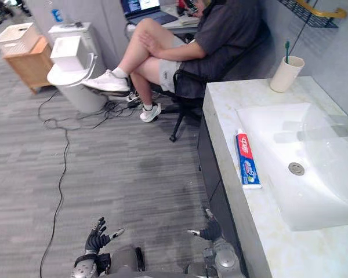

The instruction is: Organize washtable

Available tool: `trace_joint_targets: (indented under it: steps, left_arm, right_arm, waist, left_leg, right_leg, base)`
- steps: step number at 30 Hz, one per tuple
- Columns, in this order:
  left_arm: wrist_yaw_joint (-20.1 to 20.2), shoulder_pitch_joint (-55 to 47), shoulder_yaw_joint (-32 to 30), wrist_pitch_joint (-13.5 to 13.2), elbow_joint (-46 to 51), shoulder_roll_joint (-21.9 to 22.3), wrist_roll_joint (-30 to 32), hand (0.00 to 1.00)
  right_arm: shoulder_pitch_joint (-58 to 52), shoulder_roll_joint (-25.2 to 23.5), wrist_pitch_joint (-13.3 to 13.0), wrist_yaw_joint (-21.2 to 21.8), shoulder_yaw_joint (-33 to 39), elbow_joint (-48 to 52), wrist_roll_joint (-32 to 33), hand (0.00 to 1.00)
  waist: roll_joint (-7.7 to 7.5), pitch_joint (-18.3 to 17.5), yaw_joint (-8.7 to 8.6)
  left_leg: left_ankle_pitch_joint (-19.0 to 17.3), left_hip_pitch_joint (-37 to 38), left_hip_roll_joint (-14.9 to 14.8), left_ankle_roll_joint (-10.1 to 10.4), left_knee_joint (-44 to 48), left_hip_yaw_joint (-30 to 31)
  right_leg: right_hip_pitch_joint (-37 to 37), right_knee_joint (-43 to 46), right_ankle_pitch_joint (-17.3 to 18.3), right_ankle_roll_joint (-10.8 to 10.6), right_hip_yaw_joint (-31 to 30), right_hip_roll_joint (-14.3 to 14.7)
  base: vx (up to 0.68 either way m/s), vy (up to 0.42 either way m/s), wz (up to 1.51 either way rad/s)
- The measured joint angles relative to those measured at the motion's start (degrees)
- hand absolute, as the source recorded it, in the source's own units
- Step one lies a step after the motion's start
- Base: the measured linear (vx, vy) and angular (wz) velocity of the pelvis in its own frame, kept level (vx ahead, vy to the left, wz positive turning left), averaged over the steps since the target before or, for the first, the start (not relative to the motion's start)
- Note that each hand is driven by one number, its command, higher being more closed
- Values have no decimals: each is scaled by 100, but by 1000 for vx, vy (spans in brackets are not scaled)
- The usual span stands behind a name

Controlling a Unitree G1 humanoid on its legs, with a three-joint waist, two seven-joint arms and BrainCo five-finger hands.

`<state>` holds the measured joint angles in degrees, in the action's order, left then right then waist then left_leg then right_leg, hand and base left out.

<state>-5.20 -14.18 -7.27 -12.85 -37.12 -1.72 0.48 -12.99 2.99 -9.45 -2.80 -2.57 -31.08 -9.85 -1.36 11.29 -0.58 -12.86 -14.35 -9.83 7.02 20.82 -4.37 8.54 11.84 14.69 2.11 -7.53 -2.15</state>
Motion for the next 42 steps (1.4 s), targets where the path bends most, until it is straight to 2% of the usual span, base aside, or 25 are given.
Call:
trace_joint_targets:
  steps: [1,2,3,4,6,9,10,11,13,14,15,16,17,19,20,21,23,28,30,31,32,35,37,38,42]
  left_arm:
    - [-9,-47,22,-1,15,26,-2,0]
    - [-24,-90,27,4,45,25,-6,0]
    - [-25,-120,58,5,75,25,-7,0]
    - [-31,-185,61,7,165,19,-6,0]
    - [-21,-217,65,8,352,-162,-1,0]
    - [-24,-165,65,18,351,-325,13,0]
    - [-22,-133,66,18,347,-346,13,0]
    - [-20,-75,62,17,306,-376,14,0]
    - [-16,-34,42,18,252,-462,14,0]
    - [-18,16,-5,20,163,-534,13,0]
    - [-16,18,-17,22,99,-563,7,0]
    - [-14,72,-35,52,-65,-614,0,0]
    - [-2,147,-35,101,-172,-630,-5,0]
    - [38,210,-23,132,-191,-528,2,0]
    - [57,209,-18,129,-182,-500,3,0]
    - [127,184,-18,128,-165,-468,2,0]
    - [141,105,-20,134,-166,-384,-2,0]
    - [134,92,-11,124,-161,-296,-42,0]
    - [127,150,-4,122,-163,-292,-96,0]
    - [123,156,0,119,-164,-291,-105,0]
    - [108,172,-7,122,-185,-321,-151,0]
    - [82,254,2,113,-176,-440,-209,0]
    - [86,270,0,114,-176,-485,-209,0]
    - [19,148,-214,126,-422,-707,-212,0]
    - [19,149,-213,126,-421,-706,-212,0]
  right_arm:
    - [-110,80,2,-46,40,-58,-7,0]
    - [-201,110,6,-76,39,-115,-14,0]
    - [-234,132,29,-81,46,-140,-34,0]
    - [-390,86,71,-81,41,-138,-58,0]
    - [-570,-128,98,-68,-26,-135,-174,0]
    - [-520,-250,93,-61,-22,-175,-196,0]
    - [-419,-255,95,-54,-20,-236,-194,0]
    - [-266,-252,90,-28,-10,-367,-196,0]
    - [-124,-247,90,16,1,-568,-195,0]
    - [42,-237,91,33,4,-705,-194,0]
    - [90,-230,89,32,17,-747,-194,0]
    - [196,-196,90,30,74,-857,-189,0]
    - [270,-136,89,30,169,-915,-190,0]
    - [249,76,82,21,455,-1071,-168,0]
    - [213,103,95,29,509,-1109,-98,0]
    - [188,214,97,-10,594,-1106,-79,0]
    - [171,338,100,-40,637,-1166,-68,0]
    - [123,483,105,-92,1025,-1366,53,0]
    - [130,526,106,-112,1240,-1546,86,0]
    - [122,544,104,-121,1265,-1545,92,0]
    - [130,509,114,-126,1342,-1562,140,0]
    - [22,349,113,-148,1364,-1483,272,0]
    - [-14,339,113,-165,1448,-1480,393,0]
    - [248,364,114,-196,1801,-1545,705,0]
    - [247,364,114,-196,1801,-1545,705,0]
  waist:
    - [67,-63,-2]
    - [49,-157,16]
    - [9,-267,45]
    - [-150,-410,57]
    - [-397,-584,13]
    - [-499,-651,-16]
    - [-484,-641,-25]
    - [-421,-606,-27]
    - [-361,-596,-114]
    - [-341,-597,-152]
    - [-340,-598,-151]
    - [-351,-591,-141]
    - [-286,-548,-160]
    - [-22,-364,-189]
    - [12,-336,-184]
    - [131,-272,-174]
    - [204,-217,-123]
    - [179,-205,-154]
    - [210,-220,-156]
    - [254,-223,-159]
    - [288,-233,-153]
    - [4,-310,-177]
    - [-64,-356,-176]
    - [-104,-456,-166]
    - [-104,-456,-167]
  left_leg:
    - [63,-80,-19,76,-520,224]
    - [443,-113,-18,124,-363,235]
    - [610,-115,57,130,-229,162]
    - [645,-167,135,144,38,17]
    - [391,-101,199,-170,589,-381]
    - [145,479,63,-461,483,-1198]
    - [131,754,68,-485,286,-1485]
    - [126,1161,92,-498,-22,-1829]
    - [127,1556,72,-499,-321,-2296]
    - [128,1735,67,-497,-479,-2673]
    - [128,1775,68,-497,-500,-2815]
    - [120,1812,115,-484,-462,-3062]
    - [110,1817,82,-469,-388,-3094]
    - [52,1775,-297,-380,191,-3092]
    - [48,1722,-435,-377,507,-3075]
    - [82,1448,-793,-406,1465,-2695]
    - [-49,1075,-915,-422,2205,-1828]
    - [-215,760,-351,-255,832,-604]
    - [53,826,18,38,-419,212]
    - [213,820,23,94,-588,301]
    - [619,889,5,43,-592,270]
    - [553,1127,266,-105,-802,-90]
    - [548,1192,417,-156,-870,-208]
    - [1401,2157,892,-427,-2617,-212]
    - [1401,2157,892,-427,-2617,-213]
  right_leg:
    - [54,81,248,-166,-244,-56]
    - [63,241,489,-292,-460,-147]
    - [48,297,572,-368,-598,-229]
    - [13,339,604,-429,-767,-395]
    - [-145,724,468,-559,-870,-642]
    - [-898,2042,20,-855,-479,-796]
    - [-1174,2442,44,-848,9,-956]
    - [-1434,2772,146,-722,926,-1153]
    - [-1554,2748,233,-591,2040,-1200]
    - [-1616,2515,208,-500,2958,-1195]
    - [-1636,2351,164,-426,3307,-1194]
    - [-1648,1939,63,8,3949,-1175]
    - [-1567,1666,86,28,3898,-1051]
    - [-1334,991,-72,-3,3568,-557]
    - [-1276,895,-82,12,3467,-453]
    - [-1114,665,-102,64,3192,-156]
    - [-932,481,-155,151,2839,107]
    - [-670,253,-227,92,2059,160]
    - [-583,109,-299,-49,1654,172]
    - [-564,70,-311,-96,1566,208]
    - [-518,44,-303,-176,1346,230]
    - [-499,-50,-312,-414,1008,-85]
    - [-475,-159,-364,-541,895,-240]
    - [-175,-615,-559,-751,912,-482]
    - [-175,-615,-559,-751,910,-481]
  base:
    - [475,500,-113]
    - [430,457,-110]
    - [463,465,-102]
    - [470,453,-107]
    - [484,491,-108]
    - [341,351,-130]
    - [238,292,-139]
    - [153,205,-146]
    - [149,163,-124]
    - [109,99,-108]
    - [107,62,-142]
    - [103,27,-125]
    - [132,-21,-143]
    - [110,-100,-103]
    - [98,-149,-102]
    - [86,-140,-92]
    - [116,-87,-123]
    - [186,1,-94]
    - [225,146,-88]
    - [233,225,-98]
    - [166,211,-80]
    - [150,199,-52]
    - [113,184,-23]
    - [41,78,-5]
    - [0,0,0]
